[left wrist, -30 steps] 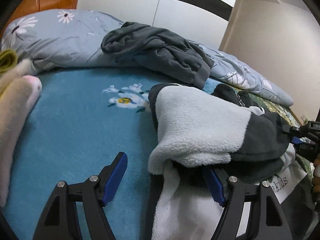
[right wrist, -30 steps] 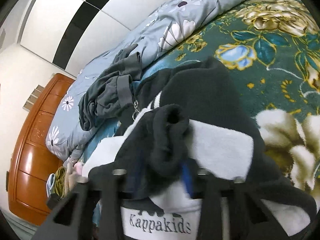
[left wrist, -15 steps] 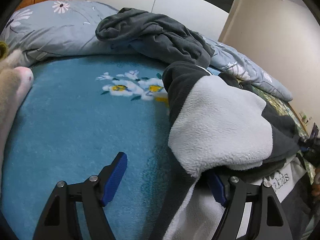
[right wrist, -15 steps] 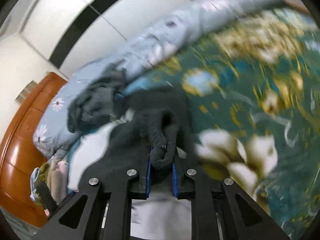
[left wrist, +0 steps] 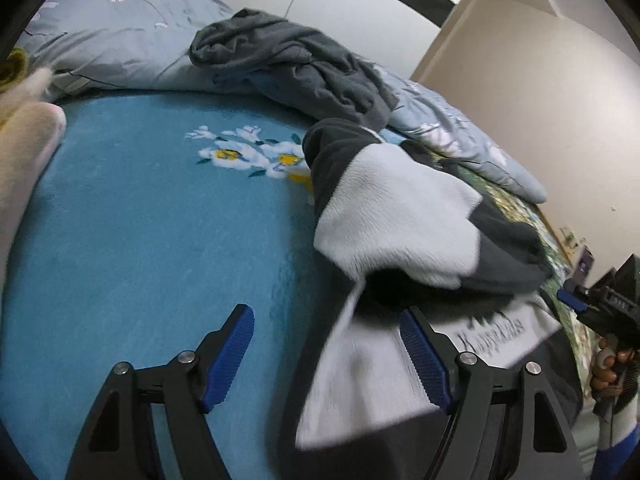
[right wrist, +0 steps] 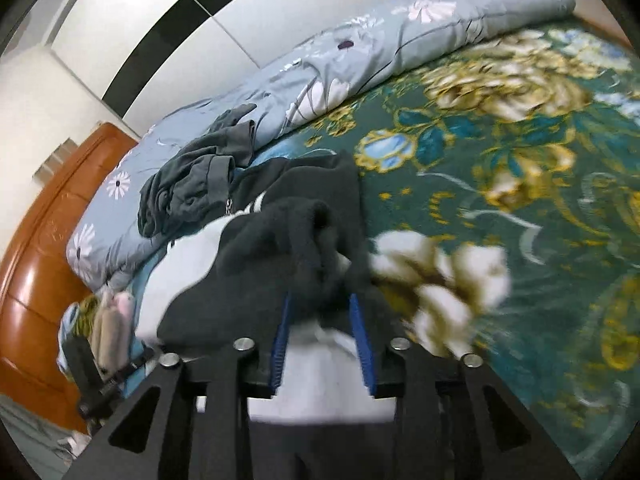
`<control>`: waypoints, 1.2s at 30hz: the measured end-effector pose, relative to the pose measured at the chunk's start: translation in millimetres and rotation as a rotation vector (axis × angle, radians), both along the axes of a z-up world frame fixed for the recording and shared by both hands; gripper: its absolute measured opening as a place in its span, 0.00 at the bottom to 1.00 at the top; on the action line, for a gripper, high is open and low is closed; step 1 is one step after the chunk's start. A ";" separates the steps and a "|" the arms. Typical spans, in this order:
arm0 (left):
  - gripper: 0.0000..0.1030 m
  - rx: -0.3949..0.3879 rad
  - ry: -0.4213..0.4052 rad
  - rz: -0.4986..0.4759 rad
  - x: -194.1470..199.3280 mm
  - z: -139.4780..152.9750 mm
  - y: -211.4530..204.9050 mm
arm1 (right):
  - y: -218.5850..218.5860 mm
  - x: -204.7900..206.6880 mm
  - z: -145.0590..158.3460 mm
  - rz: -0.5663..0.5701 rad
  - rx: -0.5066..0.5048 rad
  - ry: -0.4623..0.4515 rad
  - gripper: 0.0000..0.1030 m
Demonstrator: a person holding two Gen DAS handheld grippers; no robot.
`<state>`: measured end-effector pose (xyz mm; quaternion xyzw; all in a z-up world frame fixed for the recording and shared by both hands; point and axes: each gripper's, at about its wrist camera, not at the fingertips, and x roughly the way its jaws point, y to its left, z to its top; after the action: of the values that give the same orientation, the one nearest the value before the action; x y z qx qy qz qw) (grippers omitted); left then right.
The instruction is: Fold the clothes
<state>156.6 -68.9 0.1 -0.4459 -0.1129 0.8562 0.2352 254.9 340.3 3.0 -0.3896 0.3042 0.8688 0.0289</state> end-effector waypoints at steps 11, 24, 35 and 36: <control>0.80 0.183 -0.110 -0.061 57.5 -10.2 -24.9 | 15.6 127.3 -40.6 -0.060 -0.155 0.006 0.48; 0.79 0.335 -0.263 -0.179 108.1 -26.1 -29.4 | -48.9 123.6 -59.3 0.155 -0.325 0.091 0.48; 0.10 0.362 -0.302 -0.160 139.4 -32.0 -33.5 | -45.8 175.2 -53.8 0.063 -0.399 0.195 0.14; 0.09 0.375 -0.295 -0.146 139.7 -29.9 -36.4 | -45.7 177.4 -52.0 0.046 -0.391 0.191 0.13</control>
<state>296.4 -105.3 -29.7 -0.5215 -0.2705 0.7267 0.3561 432.3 294.6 -49.0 -0.3108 0.4592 0.8266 -0.0959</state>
